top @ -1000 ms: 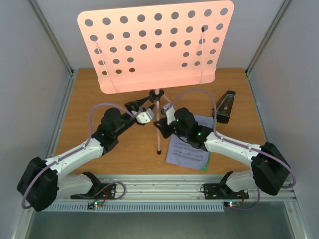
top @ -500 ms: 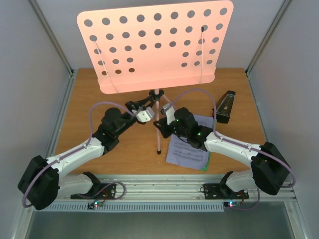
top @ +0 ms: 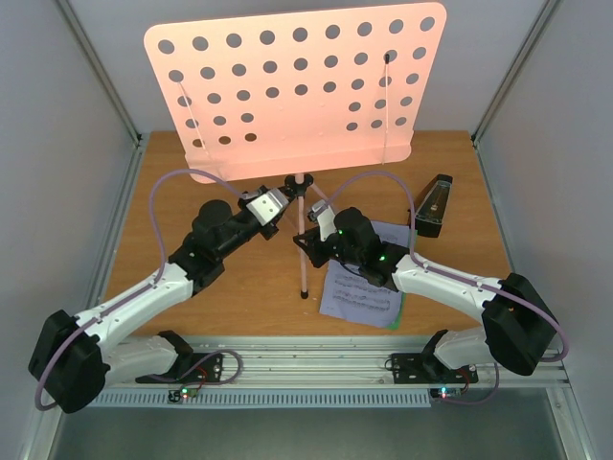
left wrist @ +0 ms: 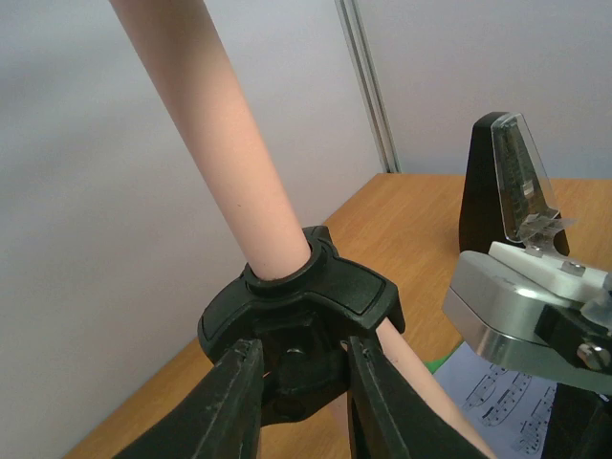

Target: Pack up the instrument practice props

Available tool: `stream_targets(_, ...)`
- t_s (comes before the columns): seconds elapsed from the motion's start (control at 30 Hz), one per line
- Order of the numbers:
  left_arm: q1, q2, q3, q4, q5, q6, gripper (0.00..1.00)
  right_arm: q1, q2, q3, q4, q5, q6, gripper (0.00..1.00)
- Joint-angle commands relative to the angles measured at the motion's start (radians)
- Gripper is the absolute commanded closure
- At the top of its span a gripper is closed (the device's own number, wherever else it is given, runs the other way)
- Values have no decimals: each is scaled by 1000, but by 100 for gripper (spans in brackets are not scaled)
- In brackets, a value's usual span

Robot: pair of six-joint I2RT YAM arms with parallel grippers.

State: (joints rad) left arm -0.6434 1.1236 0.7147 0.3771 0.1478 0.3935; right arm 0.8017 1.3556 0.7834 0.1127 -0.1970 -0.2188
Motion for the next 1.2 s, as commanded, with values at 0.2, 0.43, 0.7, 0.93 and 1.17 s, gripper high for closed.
stream_targets(0.2,1,-77,-23,19,72,51,40,20,-13,-6,-2,-74,21,99)
stream_targets(0.43,-1,-82,-76,75,64,229,36,21,-19,-8,-5,-76,22,99)
stream_targets(0.7,-2,-34,-23,46,-5,309,50,20,-20,-12,-5,-73,21,99)
stream_targets(0.93,-2,2,-5,66,-6,310,62,21,-21,-12,-5,-72,19,99)
stream_targets(1.17,-2,7,4,89,9,265,72,21,-23,-12,-5,-71,19,99)
